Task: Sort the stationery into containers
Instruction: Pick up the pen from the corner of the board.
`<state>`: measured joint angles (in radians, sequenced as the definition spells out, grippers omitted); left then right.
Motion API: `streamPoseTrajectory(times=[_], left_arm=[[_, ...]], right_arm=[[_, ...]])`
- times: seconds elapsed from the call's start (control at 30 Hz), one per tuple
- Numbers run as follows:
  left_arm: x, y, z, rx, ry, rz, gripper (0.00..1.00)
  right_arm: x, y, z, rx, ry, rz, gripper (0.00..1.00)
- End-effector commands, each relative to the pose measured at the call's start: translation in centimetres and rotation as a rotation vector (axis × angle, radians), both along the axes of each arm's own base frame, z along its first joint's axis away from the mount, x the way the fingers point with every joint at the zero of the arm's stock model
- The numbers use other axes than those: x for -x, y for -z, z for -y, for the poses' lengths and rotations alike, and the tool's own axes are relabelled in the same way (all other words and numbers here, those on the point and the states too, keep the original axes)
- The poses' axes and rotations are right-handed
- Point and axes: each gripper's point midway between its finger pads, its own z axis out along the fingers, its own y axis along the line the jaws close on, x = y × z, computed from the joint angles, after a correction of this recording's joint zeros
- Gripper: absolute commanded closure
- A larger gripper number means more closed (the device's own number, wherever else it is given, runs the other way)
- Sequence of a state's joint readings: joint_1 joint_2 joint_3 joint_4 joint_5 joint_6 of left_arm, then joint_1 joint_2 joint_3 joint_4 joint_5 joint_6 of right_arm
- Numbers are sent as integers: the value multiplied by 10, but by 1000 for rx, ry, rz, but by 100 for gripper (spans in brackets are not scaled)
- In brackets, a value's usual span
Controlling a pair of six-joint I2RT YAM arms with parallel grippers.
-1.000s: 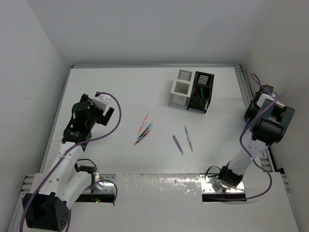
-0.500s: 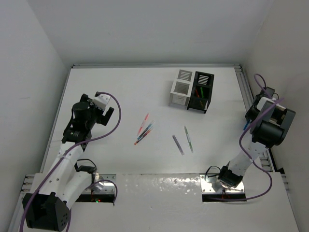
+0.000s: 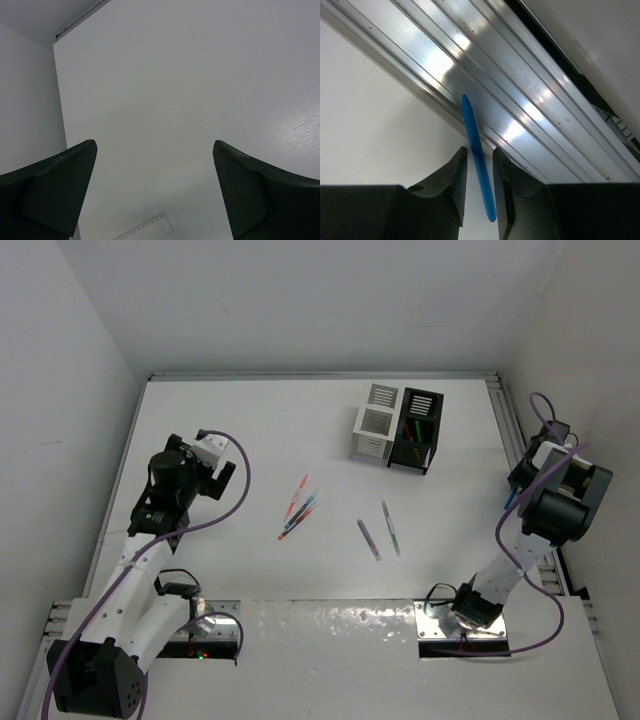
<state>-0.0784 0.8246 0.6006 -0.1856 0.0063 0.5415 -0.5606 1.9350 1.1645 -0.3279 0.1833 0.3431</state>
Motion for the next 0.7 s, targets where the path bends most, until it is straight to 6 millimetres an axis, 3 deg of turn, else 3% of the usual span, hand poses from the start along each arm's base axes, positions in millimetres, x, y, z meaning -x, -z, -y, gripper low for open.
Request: streamPoseTrajectory(times=[0.0, 0.27, 0.67], left_arm=[[-4, -25, -3, 7, -12, 61, 0], [-3, -26, -3, 7, -14, 61, 0], [-4, -25, -4, 11, -17, 59, 0]], right_arm=[[-7, -8, 11, 39, 53, 51, 73], [-8, -5, 19, 48, 94, 54, 73], [-7, 10, 14, 13, 83, 32, 74]])
